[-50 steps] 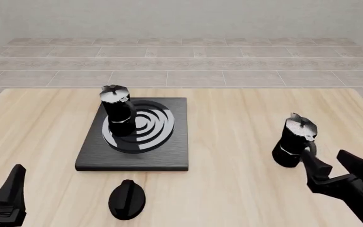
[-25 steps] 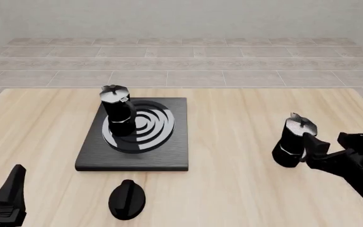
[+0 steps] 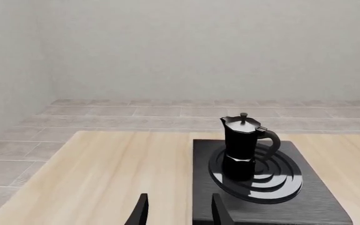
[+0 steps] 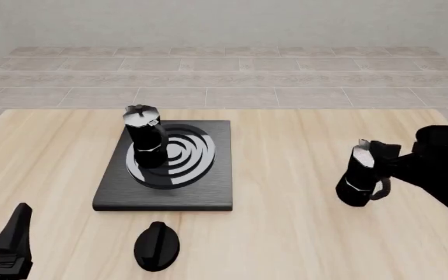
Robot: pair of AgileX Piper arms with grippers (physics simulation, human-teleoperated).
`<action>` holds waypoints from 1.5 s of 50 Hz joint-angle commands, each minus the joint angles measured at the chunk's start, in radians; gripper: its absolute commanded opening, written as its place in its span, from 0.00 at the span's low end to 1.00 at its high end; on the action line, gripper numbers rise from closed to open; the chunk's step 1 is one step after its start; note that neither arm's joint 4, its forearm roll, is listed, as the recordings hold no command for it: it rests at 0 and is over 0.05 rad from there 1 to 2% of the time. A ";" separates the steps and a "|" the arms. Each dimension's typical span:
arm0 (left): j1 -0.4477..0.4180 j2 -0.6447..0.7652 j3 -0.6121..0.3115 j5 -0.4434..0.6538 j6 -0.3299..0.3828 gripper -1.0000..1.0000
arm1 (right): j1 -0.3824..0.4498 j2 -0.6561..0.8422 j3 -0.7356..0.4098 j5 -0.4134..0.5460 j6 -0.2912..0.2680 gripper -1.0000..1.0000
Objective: Put both moka pots on the stove.
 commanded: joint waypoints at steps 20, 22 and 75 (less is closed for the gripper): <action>0.001 0.000 -0.001 0.002 0.008 1.00 | -0.021 0.139 -0.066 0.045 0.001 1.00; 0.000 0.000 0.001 0.001 0.008 1.00 | -0.026 0.149 -0.066 0.046 0.004 1.00; 0.005 0.000 -0.005 0.002 0.010 1.00 | -0.063 0.329 0.028 -0.086 0.003 1.00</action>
